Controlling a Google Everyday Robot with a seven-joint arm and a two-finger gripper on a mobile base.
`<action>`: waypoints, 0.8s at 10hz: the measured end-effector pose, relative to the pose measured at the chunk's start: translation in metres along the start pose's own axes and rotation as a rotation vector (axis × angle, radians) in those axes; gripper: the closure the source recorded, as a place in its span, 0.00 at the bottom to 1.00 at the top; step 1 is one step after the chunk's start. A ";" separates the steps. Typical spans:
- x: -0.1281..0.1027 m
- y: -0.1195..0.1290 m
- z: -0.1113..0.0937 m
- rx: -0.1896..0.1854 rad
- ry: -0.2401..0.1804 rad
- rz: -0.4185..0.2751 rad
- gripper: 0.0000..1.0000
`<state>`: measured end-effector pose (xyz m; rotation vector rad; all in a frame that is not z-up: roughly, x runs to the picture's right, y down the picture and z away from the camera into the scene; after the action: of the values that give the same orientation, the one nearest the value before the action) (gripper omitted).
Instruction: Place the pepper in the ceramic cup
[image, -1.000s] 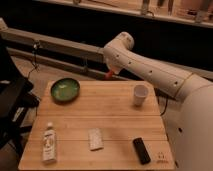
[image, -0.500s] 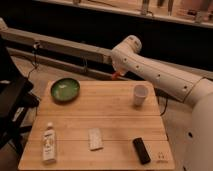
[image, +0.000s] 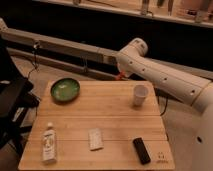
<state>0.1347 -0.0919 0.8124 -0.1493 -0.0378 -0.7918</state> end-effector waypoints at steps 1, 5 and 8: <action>0.002 0.005 0.000 0.000 0.002 0.012 1.00; 0.012 0.027 0.001 0.001 0.007 0.041 1.00; 0.014 0.035 0.002 0.006 0.007 0.055 1.00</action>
<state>0.1692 -0.0769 0.8116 -0.1417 -0.0291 -0.7370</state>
